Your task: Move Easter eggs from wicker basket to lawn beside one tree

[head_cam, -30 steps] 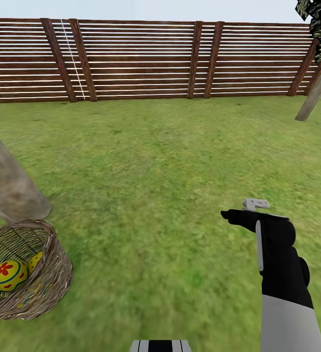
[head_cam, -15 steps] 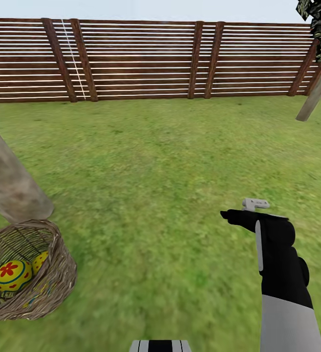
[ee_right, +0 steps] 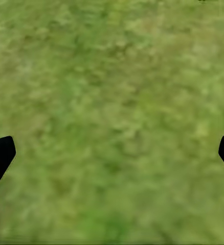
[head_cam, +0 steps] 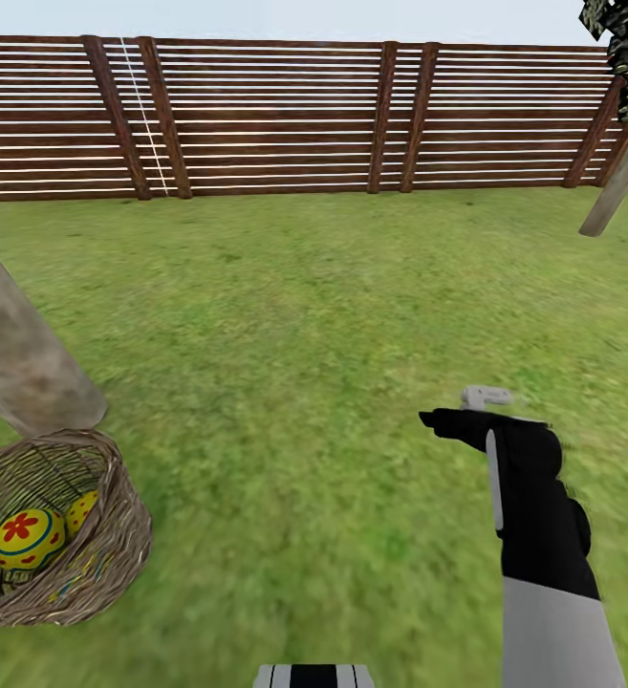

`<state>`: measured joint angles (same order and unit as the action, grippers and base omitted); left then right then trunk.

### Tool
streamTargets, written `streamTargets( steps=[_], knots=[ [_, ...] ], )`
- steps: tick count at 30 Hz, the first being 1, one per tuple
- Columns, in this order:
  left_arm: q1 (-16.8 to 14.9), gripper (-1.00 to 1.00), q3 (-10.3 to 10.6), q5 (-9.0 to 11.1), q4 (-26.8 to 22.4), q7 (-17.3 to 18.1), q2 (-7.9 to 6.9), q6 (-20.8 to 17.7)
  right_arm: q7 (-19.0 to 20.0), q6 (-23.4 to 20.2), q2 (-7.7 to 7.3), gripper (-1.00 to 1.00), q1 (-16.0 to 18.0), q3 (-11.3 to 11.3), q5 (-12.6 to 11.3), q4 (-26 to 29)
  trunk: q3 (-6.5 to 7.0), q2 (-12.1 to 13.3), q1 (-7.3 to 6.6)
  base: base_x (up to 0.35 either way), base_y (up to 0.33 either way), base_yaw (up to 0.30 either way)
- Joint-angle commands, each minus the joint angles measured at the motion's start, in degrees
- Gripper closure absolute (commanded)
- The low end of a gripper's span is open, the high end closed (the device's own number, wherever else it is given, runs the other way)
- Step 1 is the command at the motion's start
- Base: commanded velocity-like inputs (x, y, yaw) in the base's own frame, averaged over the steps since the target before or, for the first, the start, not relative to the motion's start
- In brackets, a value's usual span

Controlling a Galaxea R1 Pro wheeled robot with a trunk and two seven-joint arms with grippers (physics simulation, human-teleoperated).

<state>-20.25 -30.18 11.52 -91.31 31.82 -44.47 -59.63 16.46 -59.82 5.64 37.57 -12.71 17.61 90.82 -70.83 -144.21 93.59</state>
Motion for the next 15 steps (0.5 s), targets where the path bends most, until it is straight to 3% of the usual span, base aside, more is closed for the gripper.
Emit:
streamTargets(
  steps=[1,5,15],
  knots=[
    [-0.1,-1.00,-0.1,0.1,0.0,0.2,-0.01,-0.4,0.3,-0.2,0.41,-1.00,0.0,0.8,0.8,0.1,-0.05,0.0,-0.01,0.000,0.002,0.000],
    [-0.1,-1.00,-0.1,0.1,0.0,0.2,-0.01,-0.4,-0.1,-0.2,1.06,-1.00,0.5,2.2,0.8,0.1,-0.05,0.0,-0.01,0.000,0.000,0.000],
    [-0.1,-1.00,0.0,0.1,0.1,0.2,0.04,-0.4,-0.3,-0.2,1.30,-1.00,4.1,2.8,0.8,0.1,-0.05,0.0,-0.01,0.000,0.000,0.000]
  ],
)
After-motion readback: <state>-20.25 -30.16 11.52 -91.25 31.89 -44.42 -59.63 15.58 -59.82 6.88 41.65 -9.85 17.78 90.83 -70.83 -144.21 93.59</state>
